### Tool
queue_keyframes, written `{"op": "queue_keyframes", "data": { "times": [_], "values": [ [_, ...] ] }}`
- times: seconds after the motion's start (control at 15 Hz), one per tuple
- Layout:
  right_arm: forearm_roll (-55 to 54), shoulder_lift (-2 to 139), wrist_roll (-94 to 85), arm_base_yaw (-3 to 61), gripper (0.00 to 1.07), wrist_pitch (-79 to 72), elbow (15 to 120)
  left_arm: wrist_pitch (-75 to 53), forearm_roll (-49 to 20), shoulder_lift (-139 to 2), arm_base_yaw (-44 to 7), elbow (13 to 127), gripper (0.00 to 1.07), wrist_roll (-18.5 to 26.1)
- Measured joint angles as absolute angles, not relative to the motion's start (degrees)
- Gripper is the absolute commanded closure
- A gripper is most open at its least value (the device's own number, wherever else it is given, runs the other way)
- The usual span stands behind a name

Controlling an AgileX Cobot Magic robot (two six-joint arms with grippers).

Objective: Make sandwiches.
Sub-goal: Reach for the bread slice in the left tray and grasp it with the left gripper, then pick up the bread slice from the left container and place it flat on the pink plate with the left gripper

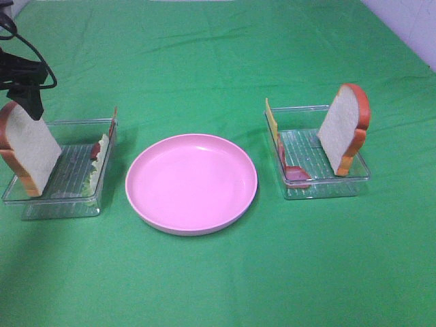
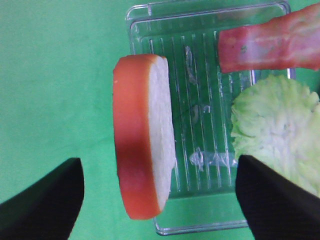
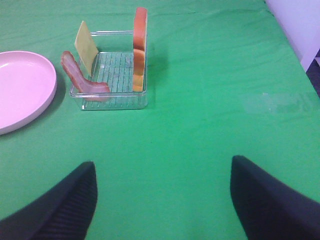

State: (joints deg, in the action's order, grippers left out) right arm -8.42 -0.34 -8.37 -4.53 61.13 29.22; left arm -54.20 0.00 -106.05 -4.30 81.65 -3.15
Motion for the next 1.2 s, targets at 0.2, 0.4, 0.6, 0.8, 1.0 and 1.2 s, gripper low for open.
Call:
{"op": "queue_keyframes", "data": {
  "times": [0.2, 0.4, 0.6, 0.8, 1.0, 1.2],
  "values": [
    [-8.42, -0.34, -8.37, -4.53, 0.36, 61.13, 29.22, -52.94, 0.29, -108.46, -4.53, 81.65, 0.28, -5.16],
    [-8.42, -0.34, -8.37, -4.53, 0.36, 61.13, 29.22, -50.36, 0.29, -110.64, -4.53, 81.65, 0.33, -5.73],
    [-8.42, -0.34, -8.37, -4.53, 0.36, 61.13, 29.22, -49.85, 0.00, -112.01, -4.53, 81.65, 0.42, -5.79],
    [-8.42, -0.34, -8.37, -4.53, 0.36, 61.13, 29.22, -49.73, 0.00, -112.64, -4.53, 81.65, 0.67, -5.79],
    [-8.42, -0.34, -8.37, -4.53, 0.36, 61.13, 29.22, -49.68, 0.00, -112.64, -4.53, 81.65, 0.92, -5.79],
    [-8.42, -0.34, -8.37, -4.53, 0.36, 61.13, 29.22, -49.68, 0.00, -112.64, -4.53, 81.65, 1.07, -5.90]
  ]
}}
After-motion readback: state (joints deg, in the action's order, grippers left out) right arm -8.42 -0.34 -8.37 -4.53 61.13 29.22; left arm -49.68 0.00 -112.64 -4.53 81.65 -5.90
